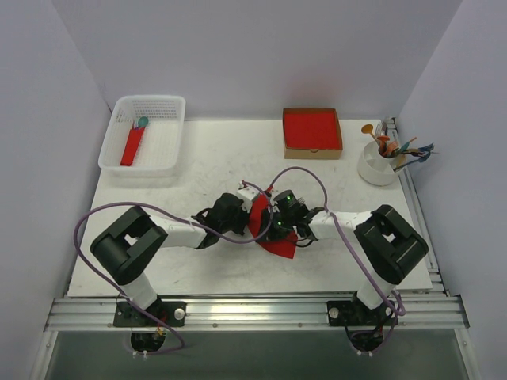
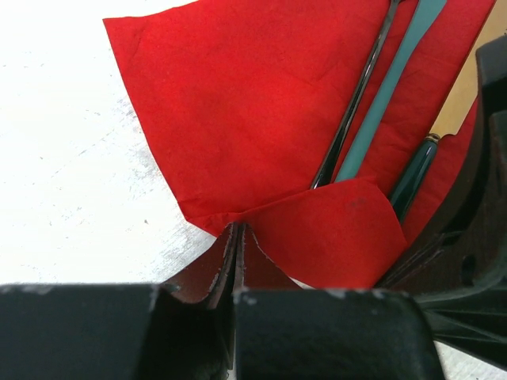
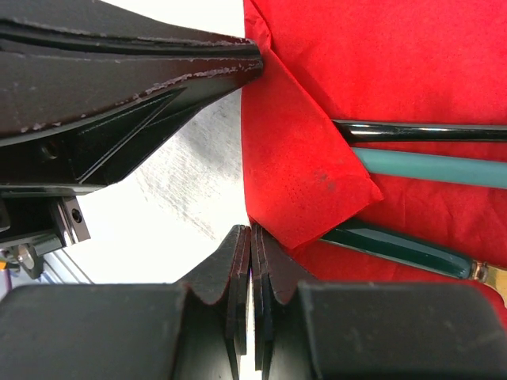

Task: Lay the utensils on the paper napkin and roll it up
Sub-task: Roll the napkin at the center of the board.

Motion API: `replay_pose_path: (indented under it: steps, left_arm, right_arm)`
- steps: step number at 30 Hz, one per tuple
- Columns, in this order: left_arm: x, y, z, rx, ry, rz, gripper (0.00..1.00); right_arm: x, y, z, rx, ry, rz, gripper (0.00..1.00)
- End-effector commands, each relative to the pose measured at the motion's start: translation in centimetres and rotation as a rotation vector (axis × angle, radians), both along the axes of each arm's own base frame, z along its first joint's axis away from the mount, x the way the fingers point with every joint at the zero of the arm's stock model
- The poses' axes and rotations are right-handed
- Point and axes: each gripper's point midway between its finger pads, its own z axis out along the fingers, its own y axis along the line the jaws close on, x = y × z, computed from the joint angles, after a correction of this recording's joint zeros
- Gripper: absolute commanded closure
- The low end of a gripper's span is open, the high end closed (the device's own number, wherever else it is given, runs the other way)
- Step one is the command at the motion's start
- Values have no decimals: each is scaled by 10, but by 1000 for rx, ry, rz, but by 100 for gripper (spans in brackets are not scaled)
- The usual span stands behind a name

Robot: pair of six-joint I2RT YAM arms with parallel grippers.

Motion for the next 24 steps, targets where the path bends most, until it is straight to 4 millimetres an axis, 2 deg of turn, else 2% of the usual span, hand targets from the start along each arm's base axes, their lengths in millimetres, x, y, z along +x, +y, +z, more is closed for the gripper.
replay_pose_path:
  steps: [1,24]
  left_arm:
    - [2,-6,0,10,9,-8,98]
    - [3,-7,-6,22,37,10,98]
  right_arm:
    - [-5,-13,-5,-90,-10,-2,100]
    - [-37,-17,-5,-111,-14,8,100]
